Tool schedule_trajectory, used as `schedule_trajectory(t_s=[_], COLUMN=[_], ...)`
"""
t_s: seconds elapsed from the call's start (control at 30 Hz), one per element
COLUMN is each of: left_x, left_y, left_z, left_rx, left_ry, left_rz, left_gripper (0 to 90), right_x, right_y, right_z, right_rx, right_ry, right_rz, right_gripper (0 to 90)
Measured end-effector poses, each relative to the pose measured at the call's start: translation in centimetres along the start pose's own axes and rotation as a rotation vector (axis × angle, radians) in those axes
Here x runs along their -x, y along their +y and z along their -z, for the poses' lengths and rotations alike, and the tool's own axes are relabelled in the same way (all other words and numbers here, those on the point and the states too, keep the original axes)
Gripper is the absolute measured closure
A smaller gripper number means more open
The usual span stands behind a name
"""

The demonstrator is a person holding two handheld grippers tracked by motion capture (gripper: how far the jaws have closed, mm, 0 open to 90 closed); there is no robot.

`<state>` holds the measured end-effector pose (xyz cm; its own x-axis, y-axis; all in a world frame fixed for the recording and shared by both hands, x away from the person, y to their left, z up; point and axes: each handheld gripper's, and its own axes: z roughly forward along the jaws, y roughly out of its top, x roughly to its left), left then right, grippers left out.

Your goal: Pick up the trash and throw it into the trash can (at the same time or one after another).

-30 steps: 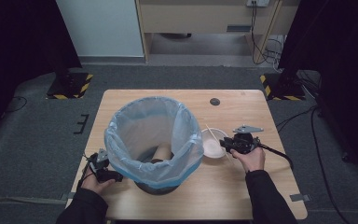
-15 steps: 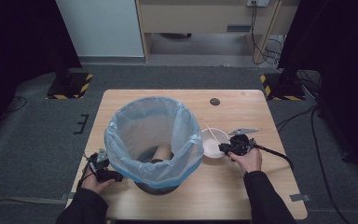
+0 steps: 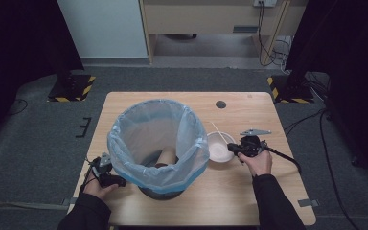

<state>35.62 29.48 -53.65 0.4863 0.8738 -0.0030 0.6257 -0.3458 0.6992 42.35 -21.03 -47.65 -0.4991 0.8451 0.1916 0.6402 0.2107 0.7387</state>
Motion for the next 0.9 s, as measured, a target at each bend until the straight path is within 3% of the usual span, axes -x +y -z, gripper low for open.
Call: schedule_trajectory(t_s=[0.03, 0.2, 0.3, 0.37, 0.4, 0.87, 0.9], left_x=[0.0, 0.0, 0.0, 0.0, 0.0, 0.0, 0.0], left_y=[0.0, 0.0, 0.0, 0.0, 0.0, 0.0, 0.0], left_z=[0.0, 0.0, 0.0, 0.0, 0.0, 0.0, 0.0], left_rx=[0.0, 0.0, 0.0, 0.0, 0.0, 0.0, 0.0], left_ry=[0.0, 0.0, 0.0, 0.0, 0.0, 0.0, 0.0], left_rz=[0.0, 0.0, 0.0, 0.0, 0.0, 0.0, 0.0], left_gripper=[0.0, 0.0, 0.0, 0.0, 0.0, 0.0, 0.0], right_x=[0.2, 0.6, 0.7, 0.7, 0.8, 1.2, 1.1], right_y=[0.3, 0.8, 1.7, 1.8, 2.1, 3.7, 4.1], right_z=[0.5, 1.6, 3.1, 3.3, 4.0, 7.8, 8.5], right_rx=[0.032, 0.091, 0.165, 0.178, 0.213, 0.371, 0.405], right_ry=[0.008, 0.008, 0.018, 0.018, 0.021, 0.037, 0.044], right_rz=[-0.015, -0.025, -0.042, -0.043, -0.054, -0.08, -0.08], right_gripper=[85.7, 85.7, 85.7, 85.7, 85.7, 85.7, 85.7])
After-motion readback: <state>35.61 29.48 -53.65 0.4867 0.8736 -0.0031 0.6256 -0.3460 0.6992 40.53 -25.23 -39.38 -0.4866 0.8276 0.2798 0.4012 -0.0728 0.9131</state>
